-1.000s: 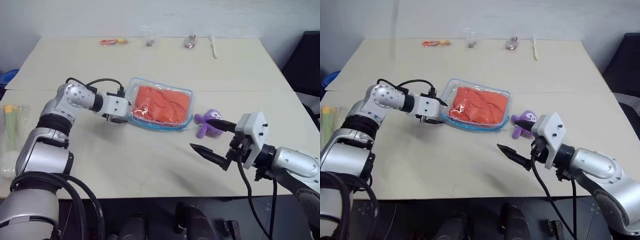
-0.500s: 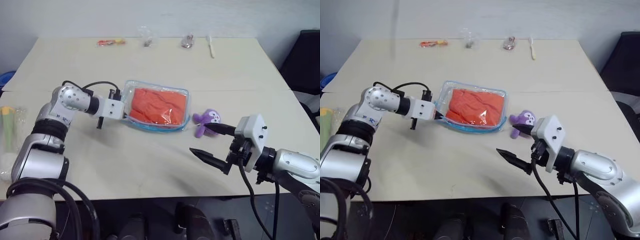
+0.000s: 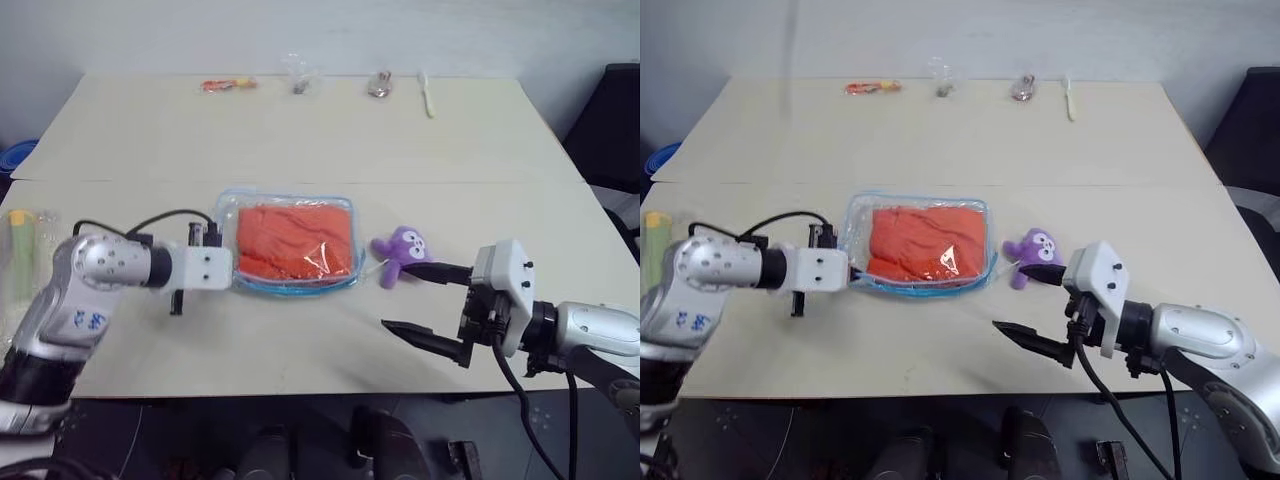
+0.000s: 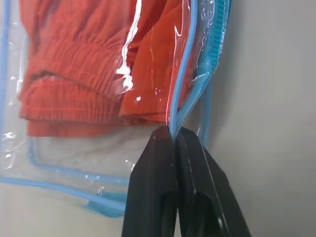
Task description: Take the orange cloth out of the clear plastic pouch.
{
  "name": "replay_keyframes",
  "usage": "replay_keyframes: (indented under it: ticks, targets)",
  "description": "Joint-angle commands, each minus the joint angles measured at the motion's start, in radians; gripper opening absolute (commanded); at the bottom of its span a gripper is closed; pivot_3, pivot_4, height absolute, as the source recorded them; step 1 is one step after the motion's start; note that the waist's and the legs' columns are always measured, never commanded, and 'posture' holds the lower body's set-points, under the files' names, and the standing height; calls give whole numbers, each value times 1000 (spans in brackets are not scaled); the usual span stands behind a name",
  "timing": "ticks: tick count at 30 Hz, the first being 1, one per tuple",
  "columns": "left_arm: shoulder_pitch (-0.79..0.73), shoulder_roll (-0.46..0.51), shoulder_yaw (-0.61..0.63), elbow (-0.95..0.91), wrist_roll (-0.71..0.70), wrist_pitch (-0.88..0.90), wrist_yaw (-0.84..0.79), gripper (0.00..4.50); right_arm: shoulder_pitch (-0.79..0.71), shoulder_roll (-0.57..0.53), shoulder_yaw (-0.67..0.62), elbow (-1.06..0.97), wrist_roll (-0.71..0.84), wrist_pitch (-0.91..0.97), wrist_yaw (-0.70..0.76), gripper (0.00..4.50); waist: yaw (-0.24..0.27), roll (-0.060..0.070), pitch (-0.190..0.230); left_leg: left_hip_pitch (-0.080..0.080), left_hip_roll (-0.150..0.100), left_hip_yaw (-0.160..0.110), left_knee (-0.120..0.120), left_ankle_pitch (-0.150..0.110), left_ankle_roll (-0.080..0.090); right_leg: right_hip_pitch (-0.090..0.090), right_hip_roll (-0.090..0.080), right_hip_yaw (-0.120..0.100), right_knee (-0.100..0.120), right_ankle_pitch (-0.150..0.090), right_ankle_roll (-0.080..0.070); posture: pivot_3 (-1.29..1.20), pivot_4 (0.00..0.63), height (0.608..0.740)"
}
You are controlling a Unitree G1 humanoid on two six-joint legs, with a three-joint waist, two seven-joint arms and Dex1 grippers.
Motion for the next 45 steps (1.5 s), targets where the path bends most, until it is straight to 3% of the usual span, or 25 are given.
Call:
replay_keyframes:
  ticks: [1,4,12,18,19,21,26,31,36,40,45]
  targets:
    - [69,20,48,-152,22,139,27,7,-5,-11,-5,-2,-2,-23,26,4500,1,0,0,0,0,0,0,0,0,0,0,0,0,0,0,0,150,740]
    - [110,29,51,-145,35,99,73,7,-24,-9,8,11,-7,-23,37,4500,1,0,0,1,1,-1,0,0,0,0,0,0,0,0,0,0,150,740]
    - [121,35,45,103,48,-227,225,7,-57,-2,35,34,-35,-28,61,4500,1,0,0,1,1,-1,0,0,0,0,-1,0,0,0,0,0,150,740]
    - [100,21,46,171,-6,-281,218,7,-44,0,32,26,-45,-31,61,4500,0,0,0,1,1,0,0,0,0,0,-1,0,1,0,0,0,150,740]
    - [101,17,49,171,-18,-273,215,225,-41,0,31,25,-46,-31,61,4500,0,0,0,1,1,0,0,0,0,0,-1,0,1,0,0,0,150,740]
    - [109,18,56,154,-47,-244,195,673,-36,1,30,22,-49,-32,60,4500,0,0,0,1,1,0,0,0,0,0,-1,0,1,0,0,0,150,740]
    - [126,38,98,78,-116,-142,153,2265,-24,-1,34,23,-72,-43,59,4500,0,0,0,1,0,0,0,0,0,0,-1,0,1,0,0,0,150,740]
    - [50,126,295,39,-512,197,-103,3838,-43,8,61,74,-182,-92,21,4500,-2,0,0,0,1,0,0,0,0,0,0,0,1,0,0,0,150,740]
    - [-79,232,346,55,-823,458,-265,3838,-87,-3,178,179,-399,-185,5,4500,-1,3,0,1,1,0,0,0,0,0,-1,0,0,0,0,0,150,740]
    - [-276,172,255,62,-952,585,-232,3838,-159,42,306,324,-565,-275,-13,4500,-3,3,0,1,-1,3,1,0,-1,2,0,-1,1,0,0,0,150,740]
    - [-410,93,157,58,-980,621,-186,3838,-216,107,371,500,-682,-371,-17,4500,-8,3,0,1,-1,6,1,0,-1,2,0,-1,0,0,-1,0,150,740]
